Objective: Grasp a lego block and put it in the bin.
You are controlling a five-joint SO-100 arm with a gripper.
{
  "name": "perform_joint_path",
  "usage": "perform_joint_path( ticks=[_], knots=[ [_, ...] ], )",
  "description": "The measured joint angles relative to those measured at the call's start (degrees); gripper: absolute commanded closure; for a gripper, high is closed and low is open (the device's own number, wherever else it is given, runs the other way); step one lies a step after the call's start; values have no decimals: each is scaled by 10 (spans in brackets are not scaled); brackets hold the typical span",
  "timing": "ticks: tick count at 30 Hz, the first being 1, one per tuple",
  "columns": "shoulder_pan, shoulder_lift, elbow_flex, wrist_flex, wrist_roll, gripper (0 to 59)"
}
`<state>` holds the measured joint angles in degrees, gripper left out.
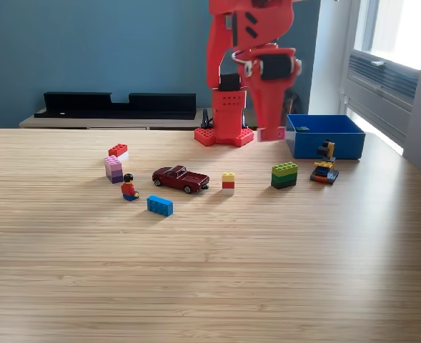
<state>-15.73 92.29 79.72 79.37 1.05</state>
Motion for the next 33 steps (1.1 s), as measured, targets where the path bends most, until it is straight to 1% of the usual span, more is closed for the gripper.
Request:
perform_joint_path(
  ticks=[4, 7, 13, 17, 26, 28, 30, 33],
  knots=[
    [-101, 73, 63, 4, -15, 586],
    [-174, 108, 96, 10, -32, 586],
    [-297, 122, 120, 49, -73, 586],
    [-387, 122, 140, 63, -93, 586],
    [-579, 122, 141, 68, -100, 586],
    [-603, 121, 140, 78, -100, 586],
    [-619, 104, 123, 97, -100, 586],
    [-633, 54, 92, 112, -99, 586]
  ],
)
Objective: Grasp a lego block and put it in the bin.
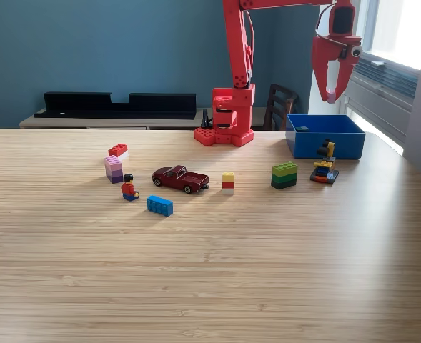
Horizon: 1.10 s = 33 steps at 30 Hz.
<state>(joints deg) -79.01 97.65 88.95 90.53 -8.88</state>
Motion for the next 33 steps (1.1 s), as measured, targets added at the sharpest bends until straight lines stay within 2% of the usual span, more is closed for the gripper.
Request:
perform_joint_path(
  ticks=[2, 5, 6, 11, 12, 13, 16, 17, 24, 33],
  knots=[
    [-6, -33, -15, 5, 0, 580],
    [-13, -78, -40, 14, -1, 440],
    [-15, -91, -47, 17, -1, 411],
    [-18, -119, -79, 25, -10, 371],
    [-18, -119, -87, 30, -11, 380],
    [-18, -119, -95, 35, -11, 413],
    [-17, -119, -118, 44, -11, 566],
    [-11, -119, -123, 44, -11, 585],
    [117, -119, -134, 44, 13, 585],
    [450, -119, -140, 44, 69, 585]
  ],
)
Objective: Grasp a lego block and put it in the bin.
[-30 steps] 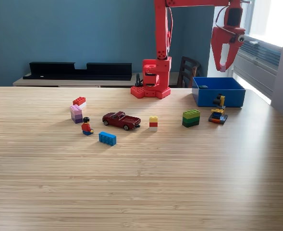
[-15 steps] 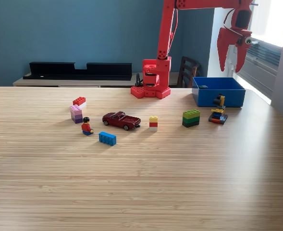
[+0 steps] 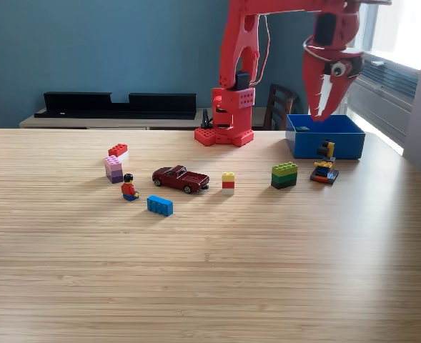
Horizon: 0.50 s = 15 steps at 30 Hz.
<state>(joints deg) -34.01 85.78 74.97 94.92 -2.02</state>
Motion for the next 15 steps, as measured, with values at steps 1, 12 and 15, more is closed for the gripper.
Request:
perform_joint_path(
  ticks=[1, 12, 15],
  knots=[
    [37, 0, 0, 0, 1, 585],
    [236, -1, 26, 0, -25, 585],
    [258, -1, 35, 0, -33, 585]
  ],
)
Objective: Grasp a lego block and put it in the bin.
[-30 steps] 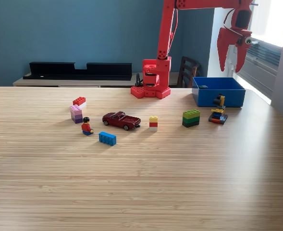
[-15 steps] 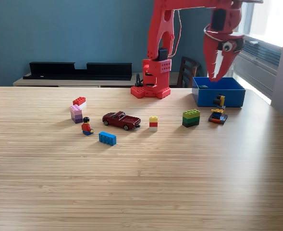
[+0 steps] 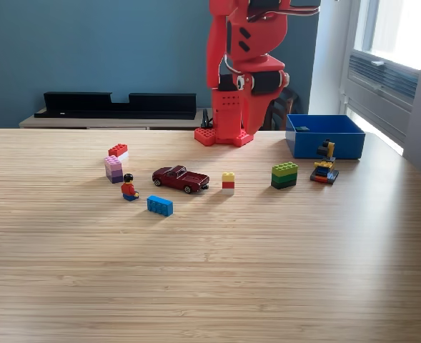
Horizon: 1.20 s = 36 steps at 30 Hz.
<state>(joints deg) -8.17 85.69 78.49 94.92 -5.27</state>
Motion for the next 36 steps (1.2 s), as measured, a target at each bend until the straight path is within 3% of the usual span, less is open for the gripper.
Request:
perform_joint_path(
  ticks=[22, 36],
  knots=[
    [105, 0, 23, -105, -29, 585],
    [228, 0, 23, -149, 40, 585]
  ],
)
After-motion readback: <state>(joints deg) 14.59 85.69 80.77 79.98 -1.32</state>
